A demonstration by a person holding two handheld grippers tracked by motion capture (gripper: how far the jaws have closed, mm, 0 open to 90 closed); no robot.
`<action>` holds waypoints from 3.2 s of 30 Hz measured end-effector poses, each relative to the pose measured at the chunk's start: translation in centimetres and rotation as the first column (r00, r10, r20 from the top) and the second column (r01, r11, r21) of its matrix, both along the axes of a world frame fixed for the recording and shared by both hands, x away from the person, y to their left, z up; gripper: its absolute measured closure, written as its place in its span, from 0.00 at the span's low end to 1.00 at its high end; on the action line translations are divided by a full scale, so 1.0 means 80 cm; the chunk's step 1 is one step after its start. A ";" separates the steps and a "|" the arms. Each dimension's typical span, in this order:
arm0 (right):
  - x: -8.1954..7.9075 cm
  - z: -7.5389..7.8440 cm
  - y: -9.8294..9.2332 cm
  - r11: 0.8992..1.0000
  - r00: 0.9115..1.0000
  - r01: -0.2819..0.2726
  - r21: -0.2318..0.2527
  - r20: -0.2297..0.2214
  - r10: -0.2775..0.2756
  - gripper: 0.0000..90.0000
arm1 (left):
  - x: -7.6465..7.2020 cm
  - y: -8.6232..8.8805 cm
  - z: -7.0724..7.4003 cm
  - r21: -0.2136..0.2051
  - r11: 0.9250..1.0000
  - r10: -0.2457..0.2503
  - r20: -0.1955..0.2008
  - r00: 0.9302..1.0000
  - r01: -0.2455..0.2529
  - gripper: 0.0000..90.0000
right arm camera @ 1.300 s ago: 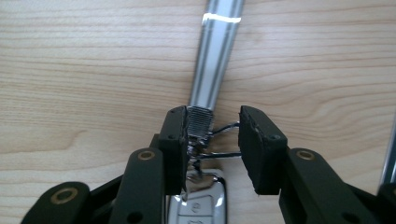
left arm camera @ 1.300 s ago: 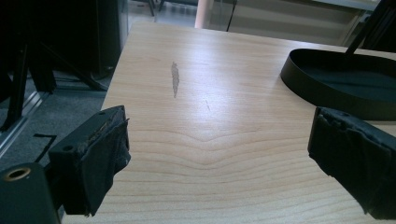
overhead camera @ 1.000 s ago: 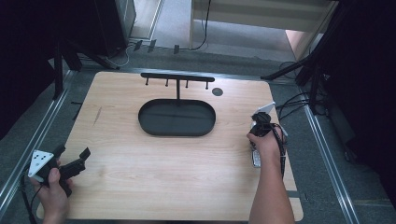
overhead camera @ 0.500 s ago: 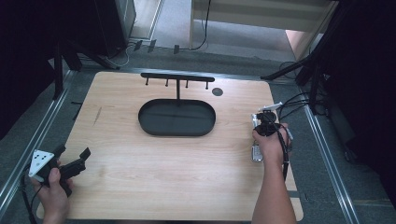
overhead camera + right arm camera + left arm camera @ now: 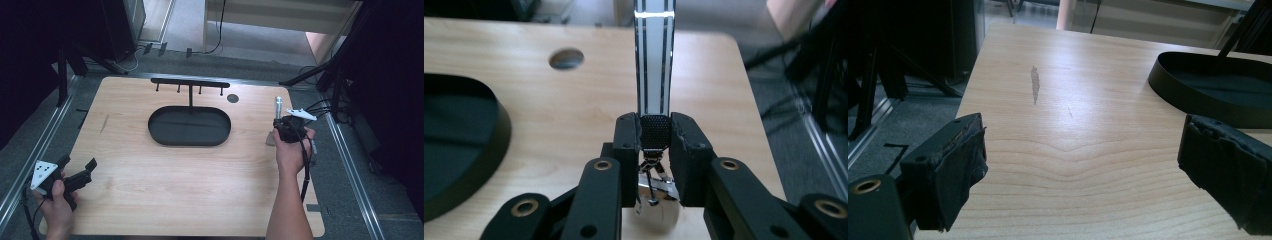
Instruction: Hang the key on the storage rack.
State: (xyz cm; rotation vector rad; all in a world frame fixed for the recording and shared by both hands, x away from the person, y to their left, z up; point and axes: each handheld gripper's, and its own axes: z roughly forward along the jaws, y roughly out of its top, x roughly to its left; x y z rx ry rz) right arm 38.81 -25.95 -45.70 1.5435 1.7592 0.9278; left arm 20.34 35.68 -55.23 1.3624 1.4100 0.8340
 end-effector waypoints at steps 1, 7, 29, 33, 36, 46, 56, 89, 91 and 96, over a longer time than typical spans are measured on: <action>-0.001 0.001 0.002 1.000 0.999 -0.012 -0.004 0.032 0.012 0.84 | 0.000 0.000 0.000 0.000 1.000 0.000 0.000 1.000 0.000 0.06; -0.004 0.007 0.017 0.994 0.980 -0.100 0.032 0.176 0.093 0.84 | 0.000 0.000 0.000 0.003 1.000 -0.001 -0.001 1.000 0.001 0.06; -0.003 -0.008 0.096 0.888 0.882 -0.429 0.165 0.290 0.372 0.84 | 0.000 0.000 0.000 0.003 1.000 -0.004 -0.005 1.000 0.004 0.06; -0.003 -0.012 0.113 0.863 0.862 -0.475 0.173 0.288 0.417 0.84 | 0.000 0.000 0.000 0.004 1.000 -0.004 -0.006 1.000 0.004 0.06; -0.004 -0.013 0.123 0.848 0.853 -0.497 0.186 0.284 0.438 0.84 | 0.000 0.000 0.000 0.003 1.000 -0.004 -0.005 1.000 0.004 0.06; 0.001 -0.014 0.140 0.815 0.833 -0.540 0.210 0.275 0.481 0.84 | 0.001 0.000 0.000 0.003 1.000 -0.005 -0.006 1.000 0.005 0.06; 0.012 -0.017 0.141 0.815 0.853 -0.516 0.263 0.244 0.461 0.84 | 0.000 0.001 0.000 -0.001 1.000 -0.007 -0.006 1.000 0.007 0.06; 0.030 -0.012 0.144 0.898 0.943 -0.329 0.293 0.146 0.298 0.72 | 0.001 0.001 0.000 -0.006 1.000 -0.006 -0.004 1.000 0.006 0.06; 0.028 -0.012 0.141 0.904 0.942 -0.330 0.272 0.149 0.299 0.70 | 0.000 0.001 0.000 -0.004 1.000 -0.007 -0.004 1.000 0.007 0.06; 0.023 -0.013 0.130 0.928 0.943 -0.318 0.194 0.164 0.289 0.58 | 0.001 0.001 0.000 -0.003 1.000 -0.007 -0.005 1.000 0.007 0.06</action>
